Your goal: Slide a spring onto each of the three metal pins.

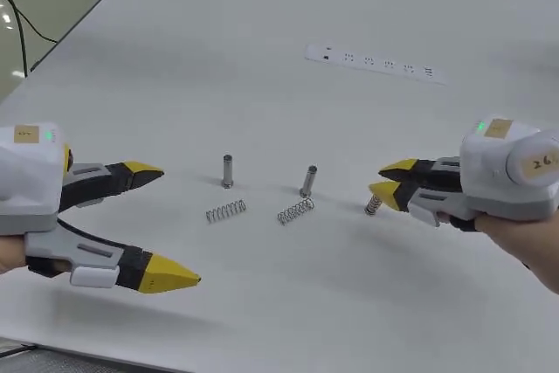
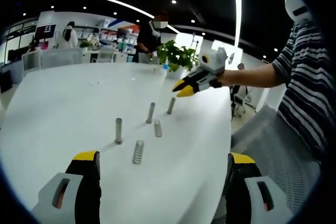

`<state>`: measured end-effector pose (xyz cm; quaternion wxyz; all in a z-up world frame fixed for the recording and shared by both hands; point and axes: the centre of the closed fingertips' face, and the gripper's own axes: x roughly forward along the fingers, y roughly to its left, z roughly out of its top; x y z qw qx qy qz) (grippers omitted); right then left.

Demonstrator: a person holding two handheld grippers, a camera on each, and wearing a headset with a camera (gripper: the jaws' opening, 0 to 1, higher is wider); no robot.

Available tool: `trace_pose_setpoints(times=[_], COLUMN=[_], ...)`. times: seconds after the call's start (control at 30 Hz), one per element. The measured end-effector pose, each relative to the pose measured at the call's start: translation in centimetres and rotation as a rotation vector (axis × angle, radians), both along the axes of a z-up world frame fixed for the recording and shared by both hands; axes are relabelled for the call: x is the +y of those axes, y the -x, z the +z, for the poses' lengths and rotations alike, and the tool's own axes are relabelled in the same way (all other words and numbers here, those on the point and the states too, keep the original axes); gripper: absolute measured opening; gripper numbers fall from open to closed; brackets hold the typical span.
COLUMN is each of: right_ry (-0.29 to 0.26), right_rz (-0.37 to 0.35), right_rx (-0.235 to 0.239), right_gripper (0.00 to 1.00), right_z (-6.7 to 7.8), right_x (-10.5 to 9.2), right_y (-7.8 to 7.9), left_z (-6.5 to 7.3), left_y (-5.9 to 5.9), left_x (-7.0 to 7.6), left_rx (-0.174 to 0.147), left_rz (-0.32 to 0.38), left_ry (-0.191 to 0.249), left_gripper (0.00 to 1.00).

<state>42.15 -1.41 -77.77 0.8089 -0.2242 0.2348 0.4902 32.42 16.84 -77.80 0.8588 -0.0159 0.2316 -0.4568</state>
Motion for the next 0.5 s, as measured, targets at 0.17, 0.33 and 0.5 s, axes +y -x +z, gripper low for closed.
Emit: trace_pose_setpoints(times=[0.17, 0.33, 0.5], right_ry=[0.022, 0.05, 0.078], right_rz=[0.051, 0.102, 0.143], right_rx=[-0.016, -0.021, -0.021], right_gripper=[0.12, 0.12, 0.12], right_z=[0.2, -0.2, -1.0], right_x=[0.9, 1.7, 2.1], right_y=[1.0, 1.9, 2.3], left_z=[0.0, 0.0, 0.1], left_y=[-0.1, 0.0, 0.0], left_x=[0.0, -0.1, 0.1], left_rx=[-0.001, 0.0, 0.0], left_rz=[0.001, -0.002, 0.002], left_ry=[0.0, 0.0, -0.002], left_gripper=[0.98, 0.98, 0.98])
